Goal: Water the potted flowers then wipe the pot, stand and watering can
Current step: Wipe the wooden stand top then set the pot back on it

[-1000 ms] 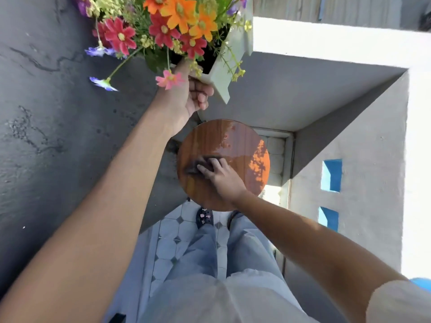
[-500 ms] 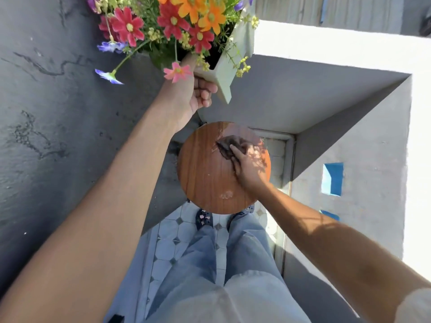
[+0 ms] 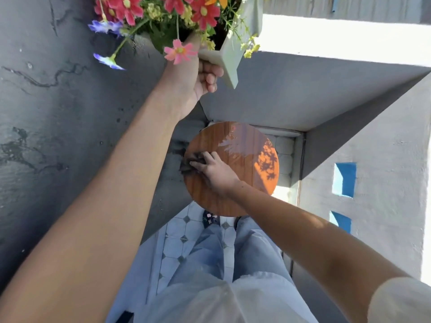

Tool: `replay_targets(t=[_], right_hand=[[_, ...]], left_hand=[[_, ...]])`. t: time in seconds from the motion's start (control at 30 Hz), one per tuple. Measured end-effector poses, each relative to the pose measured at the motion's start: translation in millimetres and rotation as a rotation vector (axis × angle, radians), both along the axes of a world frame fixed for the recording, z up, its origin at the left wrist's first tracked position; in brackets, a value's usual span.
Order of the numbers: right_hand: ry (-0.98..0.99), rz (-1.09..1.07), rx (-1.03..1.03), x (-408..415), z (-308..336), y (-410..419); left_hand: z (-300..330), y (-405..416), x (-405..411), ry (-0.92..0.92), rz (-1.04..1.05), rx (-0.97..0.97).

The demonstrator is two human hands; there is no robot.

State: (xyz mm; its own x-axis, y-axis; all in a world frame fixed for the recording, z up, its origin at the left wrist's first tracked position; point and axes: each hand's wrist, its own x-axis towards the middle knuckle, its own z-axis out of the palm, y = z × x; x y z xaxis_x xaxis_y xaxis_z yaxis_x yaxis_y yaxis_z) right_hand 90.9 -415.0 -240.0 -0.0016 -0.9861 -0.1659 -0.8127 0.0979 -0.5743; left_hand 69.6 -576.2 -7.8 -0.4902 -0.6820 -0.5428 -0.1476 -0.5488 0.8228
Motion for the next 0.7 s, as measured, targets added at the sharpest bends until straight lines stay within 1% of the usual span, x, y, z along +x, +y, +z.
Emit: replay_targets(t=[0.1,0.17,0.23,0.33,0.4,0.53,0.6,0.7], right_hand=[[0.054,-0.348,0.004,-60.4,-8.0,-13.2],[0.053,-0.529,0.024,-87.2,-12.3,-13.0],[0.058,-0.587,0.056,-90.6,-9.1,-12.1],[0.037,-0.654,0.071,-71.5,-1.7,-9.6],[0.023,-0.578,0.095,-48.1,0.8,-0.9],[-0.015,-0.184,0.117,14.6,6.9,22.5],[-0.009,-0.026,0.089,37.8,6.0,25.5],[0.008,0.112,0.044,33.8,1.7,8.2]], left_hand=[[-2.1,0.0,1.0,-0.004,0.004,-0.01],[-1.3,1.3,0.1,-0.004,0.009,-0.01],[0.5,1.3,-1.0,0.003,0.009,-0.01],[2.5,-0.4,-1.6,0.007,0.011,-0.011],[1.9,-1.1,-1.8,0.0,0.006,-0.014],[0.1,-2.2,-1.9,-0.013,0.002,-0.015],[1.1,-2.1,-2.0,-0.013,0.006,-0.015],[3.3,-0.5,-1.7,-0.014,0.012,-0.019]])
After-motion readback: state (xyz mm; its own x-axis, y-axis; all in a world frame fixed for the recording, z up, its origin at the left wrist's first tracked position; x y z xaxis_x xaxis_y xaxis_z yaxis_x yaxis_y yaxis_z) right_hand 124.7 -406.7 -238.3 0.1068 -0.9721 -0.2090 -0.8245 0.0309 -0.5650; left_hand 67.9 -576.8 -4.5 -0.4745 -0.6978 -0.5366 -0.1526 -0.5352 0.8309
